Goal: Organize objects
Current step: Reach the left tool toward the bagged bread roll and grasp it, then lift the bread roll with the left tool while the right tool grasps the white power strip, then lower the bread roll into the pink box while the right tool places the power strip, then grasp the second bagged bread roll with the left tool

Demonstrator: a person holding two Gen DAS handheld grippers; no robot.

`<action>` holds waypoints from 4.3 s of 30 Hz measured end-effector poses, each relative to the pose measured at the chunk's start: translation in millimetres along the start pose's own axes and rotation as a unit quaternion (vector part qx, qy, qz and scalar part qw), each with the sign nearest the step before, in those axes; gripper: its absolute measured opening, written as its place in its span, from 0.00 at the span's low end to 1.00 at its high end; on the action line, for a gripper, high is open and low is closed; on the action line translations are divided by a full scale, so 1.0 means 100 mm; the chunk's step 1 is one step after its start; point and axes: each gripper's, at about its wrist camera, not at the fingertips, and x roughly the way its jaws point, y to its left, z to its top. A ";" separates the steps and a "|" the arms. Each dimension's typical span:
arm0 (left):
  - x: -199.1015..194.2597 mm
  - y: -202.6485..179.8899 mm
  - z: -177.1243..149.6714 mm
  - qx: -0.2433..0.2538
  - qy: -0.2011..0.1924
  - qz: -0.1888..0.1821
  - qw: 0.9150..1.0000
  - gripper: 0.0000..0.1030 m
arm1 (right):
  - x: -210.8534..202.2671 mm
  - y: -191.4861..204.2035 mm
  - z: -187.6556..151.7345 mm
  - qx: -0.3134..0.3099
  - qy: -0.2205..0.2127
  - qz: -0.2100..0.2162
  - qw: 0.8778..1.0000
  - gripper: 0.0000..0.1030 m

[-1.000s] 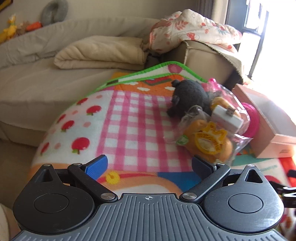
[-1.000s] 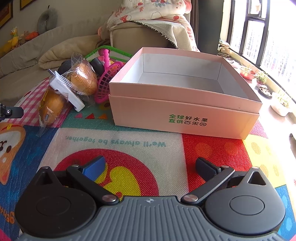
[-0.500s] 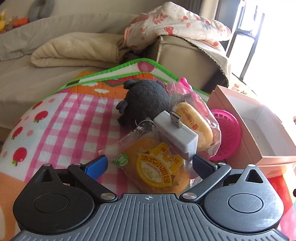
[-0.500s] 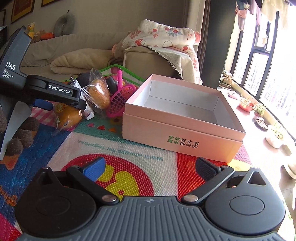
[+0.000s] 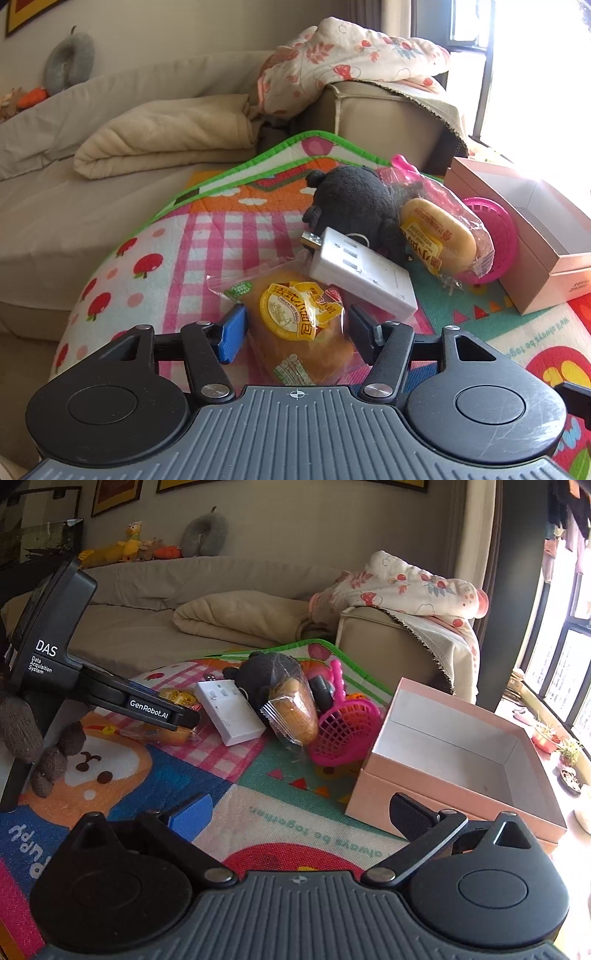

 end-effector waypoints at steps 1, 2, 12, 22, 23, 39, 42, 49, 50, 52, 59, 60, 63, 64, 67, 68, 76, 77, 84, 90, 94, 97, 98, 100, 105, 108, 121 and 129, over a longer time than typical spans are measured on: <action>-0.05 0.04 -0.03 0.008 0.002 0.002 1.000 0.62 | 0.04 0.06 0.05 -0.011 0.000 0.009 1.000 0.90; -0.12 0.10 -0.08 0.016 0.002 0.005 1.000 0.61 | 0.09 0.12 0.09 -0.022 0.002 0.020 1.000 0.86; -0.52 0.58 -0.43 -0.007 -0.010 -0.005 1.000 0.61 | 0.98 0.75 0.63 -0.141 0.027 0.069 0.987 0.67; -0.59 0.65 -0.54 -0.014 -0.025 -0.022 0.999 0.61 | 1.31 0.56 0.89 -0.054 0.104 0.176 0.977 0.74; -0.59 0.66 -0.54 -0.016 -0.026 -0.023 0.999 0.61 | 1.23 0.58 0.87 -0.053 0.099 0.189 0.975 0.74; -0.60 0.67 -0.57 -0.025 -0.026 -0.019 0.999 0.61 | 1.21 0.49 0.84 -0.045 0.128 0.244 0.960 0.76; -0.60 0.66 -0.58 -0.022 -0.025 -0.019 0.999 0.61 | 1.04 0.56 0.80 -0.054 0.111 0.245 0.962 0.75; -0.62 0.63 -0.59 -0.026 -0.023 -0.007 0.999 0.61 | 1.45 0.65 0.82 0.008 0.141 0.151 0.978 0.66; -0.62 0.62 -0.59 -0.025 -0.023 -0.005 0.999 0.61 | 1.43 0.71 0.81 -0.004 0.134 0.140 0.981 0.56; -0.63 0.60 -0.59 -0.024 -0.023 0.001 0.999 0.61 | 1.36 0.79 0.80 -0.029 0.132 0.126 0.983 0.51; -0.74 0.42 -0.60 0.017 -0.023 0.004 1.000 0.60 | 0.58 0.49 0.53 -0.026 0.113 0.121 0.986 0.48; -0.78 0.38 -0.61 0.023 -0.021 -0.013 0.999 0.60 | 0.43 0.40 0.47 -0.022 0.109 0.112 0.987 0.47; -0.87 0.18 -0.58 0.031 -0.018 -0.066 0.997 0.60 | -0.07 0.13 0.26 -0.014 0.088 0.075 0.993 0.47; -0.89 0.09 -0.54 0.033 -0.019 -0.083 0.996 0.60 | -0.20 0.04 0.21 -0.009 0.083 0.065 0.994 0.47; -0.94 -0.25 -0.28 0.053 -0.041 -0.129 0.989 0.60 | -0.57 -0.25 0.07 0.017 0.069 0.045 0.996 0.47; -0.95 -0.40 -0.15 0.063 -0.052 -0.144 0.986 0.60 | -0.67 -0.35 0.03 0.026 0.062 0.034 0.997 0.47; -0.51 -1.58 0.86 0.080 -0.123 -0.241 0.959 0.61 | -1.06 -0.87 -0.14 0.083 0.018 -0.026 0.996 0.47; -0.36 -1.69 0.92 0.071 -0.120 -0.252 0.958 0.62 | -1.06 -0.91 -0.16 0.089 0.017 -0.031 0.995 0.47; 0.39 -2.12 0.72 0.107 -0.047 -0.202 0.972 0.58 | -0.98 -1.13 -0.24 0.116 0.030 -0.054 0.991 0.47; -0.03 -1.36 0.61 0.011 -0.084 -0.216 0.973 0.58 | -0.91 -1.29 -0.13 0.131 0.022 -0.062 0.989 0.47; -0.25 -0.88 0.37 0.002 -0.082 -0.179 0.980 0.58 | -0.74 -1.45 0.20 0.128 -0.004 -0.074 0.989 0.47; -0.28 -0.66 0.17 0.005 -0.059 -0.149 0.987 0.58 | -0.53 -1.58 0.51 0.125 -0.037 -0.104 0.986 0.47; -0.29 -0.59 0.10 0.006 -0.049 -0.140 0.989 0.58 | -0.44 -1.63 0.61 0.127 -0.049 -0.118 0.984 0.47; -0.27 -0.49 0.01 0.004 -0.035 -0.129 0.991 0.58 | -0.26 -1.73 0.73 0.135 -0.051 -0.138 0.980 0.50; -0.19 -0.33 -0.07 -0.014 -0.016 -0.121 0.992 0.58 | -0.02 -1.71 0.63 0.159 -0.029 -0.138 0.977 0.75; -0.12 -0.29 -0.03 -0.044 -0.008 -0.141 0.989 0.58 | -0.01 -1.53 0.43 0.136 -0.012 -0.138 0.981 0.80; 0.43 -0.46 0.54 -0.191 0.016 -0.122 0.974 0.73 | -0.25 -0.89 -0.11 0.051 -0.011 -0.144 0.988 0.97; 0.51 -0.75 0.61 -0.143 0.012 -0.120 0.982 0.67 | -0.28 -0.71 -0.09 0.031 -0.020 -0.117 0.992 0.98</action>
